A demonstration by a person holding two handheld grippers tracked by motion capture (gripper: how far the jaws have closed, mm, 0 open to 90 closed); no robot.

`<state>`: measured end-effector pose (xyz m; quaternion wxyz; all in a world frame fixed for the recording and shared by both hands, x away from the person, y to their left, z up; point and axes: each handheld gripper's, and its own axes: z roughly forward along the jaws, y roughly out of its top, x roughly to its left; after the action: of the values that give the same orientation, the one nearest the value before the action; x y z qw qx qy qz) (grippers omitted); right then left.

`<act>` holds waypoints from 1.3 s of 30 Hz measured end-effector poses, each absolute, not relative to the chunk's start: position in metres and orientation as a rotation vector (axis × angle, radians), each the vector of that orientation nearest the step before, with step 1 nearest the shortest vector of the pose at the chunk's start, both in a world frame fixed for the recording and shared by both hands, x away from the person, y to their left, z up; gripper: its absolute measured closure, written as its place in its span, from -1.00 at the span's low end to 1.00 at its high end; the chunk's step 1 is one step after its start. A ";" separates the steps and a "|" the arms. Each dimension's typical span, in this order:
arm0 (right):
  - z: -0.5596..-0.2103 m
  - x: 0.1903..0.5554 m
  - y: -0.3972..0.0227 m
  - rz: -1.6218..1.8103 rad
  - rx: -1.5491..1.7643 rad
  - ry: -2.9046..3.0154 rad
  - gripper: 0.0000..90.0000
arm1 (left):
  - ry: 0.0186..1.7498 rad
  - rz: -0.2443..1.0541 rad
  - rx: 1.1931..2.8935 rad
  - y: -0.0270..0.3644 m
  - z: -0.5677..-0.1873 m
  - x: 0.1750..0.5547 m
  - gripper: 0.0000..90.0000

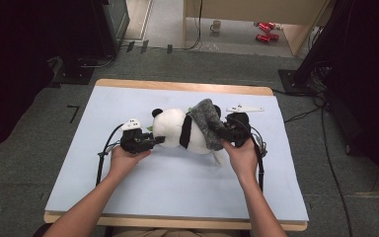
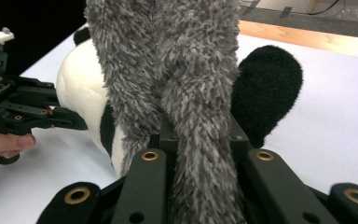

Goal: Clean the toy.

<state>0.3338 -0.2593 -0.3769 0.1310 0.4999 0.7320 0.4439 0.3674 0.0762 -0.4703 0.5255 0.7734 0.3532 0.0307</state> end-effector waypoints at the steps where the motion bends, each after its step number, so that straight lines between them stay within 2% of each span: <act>1: -0.376 0.333 -0.261 1.294 1.457 2.123 0.70 | 0.838 0.066 1.853 0.076 -0.469 0.367 0.60; 5: -0.370 0.330 -0.265 1.290 1.458 2.109 0.71 | 0.805 0.016 1.870 0.072 -0.465 0.361 0.68; 12: -0.346 0.319 -0.256 1.337 1.424 2.102 0.71 | 0.893 -0.076 1.846 0.065 -0.455 0.339 0.68; 20: -0.348 0.312 -0.208 1.340 1.372 2.202 0.70 | 0.930 -0.017 1.855 0.051 -0.451 0.319 0.62; 29: -0.371 0.310 -0.161 1.343 1.330 2.309 0.69 | 0.932 0.062 1.866 0.046 -0.448 0.312 0.61; 39: -0.383 0.317 -0.170 1.239 1.263 2.279 0.69 | 0.979 0.034 1.852 0.050 -0.453 0.319 0.61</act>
<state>0.3172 -0.1701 -0.3830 0.1278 0.4343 0.7834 0.4259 0.3192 0.0495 -0.4527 0.4996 0.7658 0.4046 0.0142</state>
